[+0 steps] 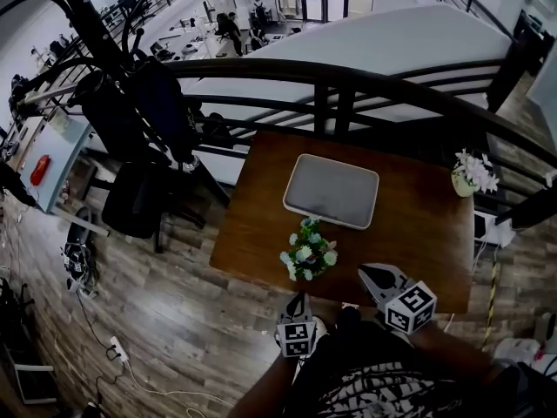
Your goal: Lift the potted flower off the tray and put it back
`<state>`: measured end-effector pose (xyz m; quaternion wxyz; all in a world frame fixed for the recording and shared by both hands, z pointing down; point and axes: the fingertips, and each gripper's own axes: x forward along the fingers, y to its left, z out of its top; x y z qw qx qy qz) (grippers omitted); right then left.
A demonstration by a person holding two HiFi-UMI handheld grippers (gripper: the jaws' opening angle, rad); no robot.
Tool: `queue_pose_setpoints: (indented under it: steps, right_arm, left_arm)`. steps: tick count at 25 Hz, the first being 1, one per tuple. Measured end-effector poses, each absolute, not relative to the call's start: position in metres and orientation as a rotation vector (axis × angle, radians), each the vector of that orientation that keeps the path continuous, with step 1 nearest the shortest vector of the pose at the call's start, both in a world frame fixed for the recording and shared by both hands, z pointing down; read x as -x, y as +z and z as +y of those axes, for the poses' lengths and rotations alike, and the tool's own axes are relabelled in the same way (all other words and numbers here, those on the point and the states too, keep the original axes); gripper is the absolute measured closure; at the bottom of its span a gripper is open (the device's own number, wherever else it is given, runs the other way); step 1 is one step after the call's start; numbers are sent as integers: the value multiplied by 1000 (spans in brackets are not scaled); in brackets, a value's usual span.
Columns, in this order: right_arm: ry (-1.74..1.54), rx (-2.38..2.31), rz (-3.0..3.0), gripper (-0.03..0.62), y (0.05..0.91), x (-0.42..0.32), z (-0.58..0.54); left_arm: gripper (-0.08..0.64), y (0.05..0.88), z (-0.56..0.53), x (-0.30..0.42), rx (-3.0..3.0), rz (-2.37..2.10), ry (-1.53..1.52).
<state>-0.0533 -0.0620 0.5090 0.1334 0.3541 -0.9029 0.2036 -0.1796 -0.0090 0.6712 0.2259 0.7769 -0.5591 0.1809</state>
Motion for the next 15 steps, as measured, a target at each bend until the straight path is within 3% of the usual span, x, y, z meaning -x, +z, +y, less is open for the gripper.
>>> queue_pose_setpoints:
  steps: [3,10,15]
  right_arm:
    - [589,-1030,-2617,595,510,49,-66]
    - [605,-1017,-2603,595,514,52,-77]
    - [608,-1006,-2595,595,516,52,-85]
  left_arm:
    - [539,677,-11,175,-2144,-1530,504]
    - [297,698,-20,163,-2163,-1433,561]
    - [222,712,-34,165,-2139,-1437,611]
